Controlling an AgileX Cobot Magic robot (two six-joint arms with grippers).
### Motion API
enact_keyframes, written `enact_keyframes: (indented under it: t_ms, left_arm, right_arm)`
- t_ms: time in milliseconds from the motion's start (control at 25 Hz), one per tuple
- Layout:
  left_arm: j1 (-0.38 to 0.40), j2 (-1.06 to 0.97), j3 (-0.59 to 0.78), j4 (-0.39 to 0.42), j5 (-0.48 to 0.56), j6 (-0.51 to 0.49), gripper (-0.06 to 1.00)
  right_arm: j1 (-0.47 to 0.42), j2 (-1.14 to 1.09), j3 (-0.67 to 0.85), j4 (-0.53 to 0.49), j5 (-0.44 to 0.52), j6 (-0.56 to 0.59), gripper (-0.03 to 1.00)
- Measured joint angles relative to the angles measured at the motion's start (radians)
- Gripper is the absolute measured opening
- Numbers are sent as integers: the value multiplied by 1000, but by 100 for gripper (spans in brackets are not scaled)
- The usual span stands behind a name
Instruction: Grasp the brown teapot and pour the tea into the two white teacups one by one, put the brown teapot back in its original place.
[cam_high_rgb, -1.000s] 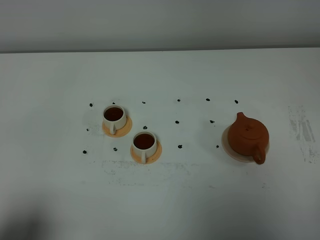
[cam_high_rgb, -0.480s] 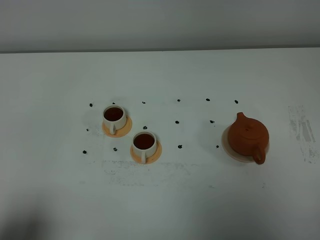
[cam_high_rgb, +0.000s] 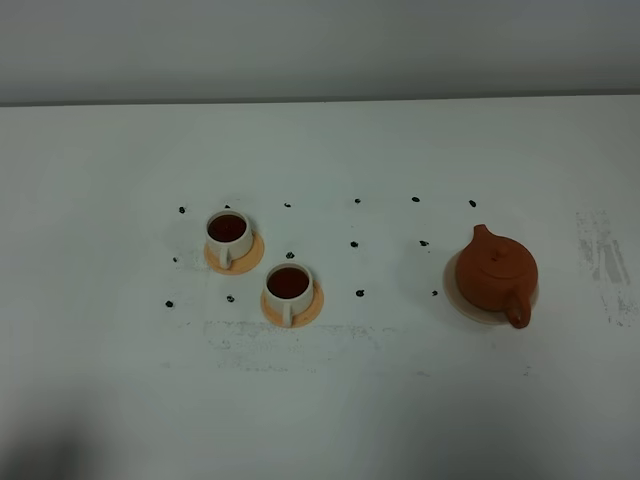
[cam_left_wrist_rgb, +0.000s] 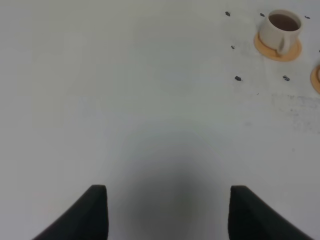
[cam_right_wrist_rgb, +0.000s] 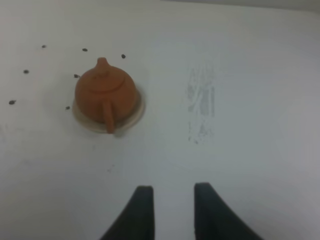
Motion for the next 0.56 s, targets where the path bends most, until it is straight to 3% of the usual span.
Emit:
enact_keyframes:
  t_ms: [240,560]
  left_arm:
    - [-70,0,0,0,0,0,50]
    - [-74,0,0,0,0,0,50]
  right_arm:
    - [0,0,1,2,-1,0,19]
    - [0,0,1,2,-1,0,19]
